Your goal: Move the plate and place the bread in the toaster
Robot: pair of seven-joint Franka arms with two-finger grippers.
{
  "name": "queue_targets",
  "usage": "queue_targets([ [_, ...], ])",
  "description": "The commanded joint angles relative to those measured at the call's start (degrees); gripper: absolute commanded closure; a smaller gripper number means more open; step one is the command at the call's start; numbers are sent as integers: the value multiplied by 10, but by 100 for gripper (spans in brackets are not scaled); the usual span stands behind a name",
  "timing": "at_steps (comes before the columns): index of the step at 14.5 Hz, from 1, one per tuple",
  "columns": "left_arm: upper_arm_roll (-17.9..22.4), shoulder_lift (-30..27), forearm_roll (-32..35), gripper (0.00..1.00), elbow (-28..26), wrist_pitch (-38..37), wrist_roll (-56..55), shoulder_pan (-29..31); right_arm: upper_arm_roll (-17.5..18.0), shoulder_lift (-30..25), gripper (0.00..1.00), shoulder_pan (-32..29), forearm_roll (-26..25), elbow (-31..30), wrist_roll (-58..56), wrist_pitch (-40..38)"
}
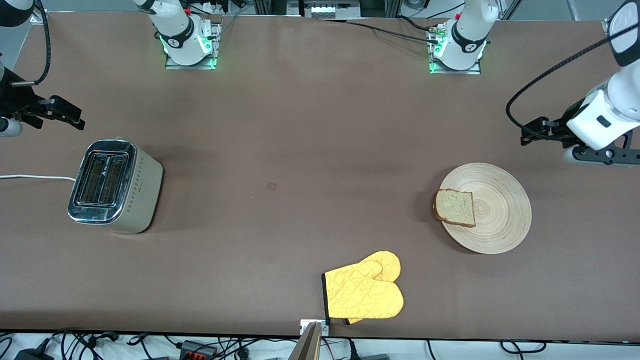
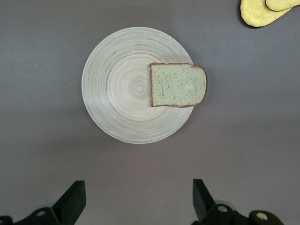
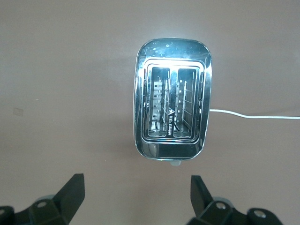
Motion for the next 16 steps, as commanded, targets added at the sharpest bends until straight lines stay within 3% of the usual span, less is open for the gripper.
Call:
queue_targets([
  [1,4,14,-6,0,22,-13,10,13,0,-2,0,0,1,1,6,1],
  [7,4,50,-93,0,26,-13,47,97,0,-2,0,-1,1,1,6,1],
  [12,4,162,-162,0,120,-12,221,183,0,4,0,-1,1,1,6,0],
  [16,4,225,-268,0,125,-12,294,267,0,4,0,-1,1,2,6,0],
])
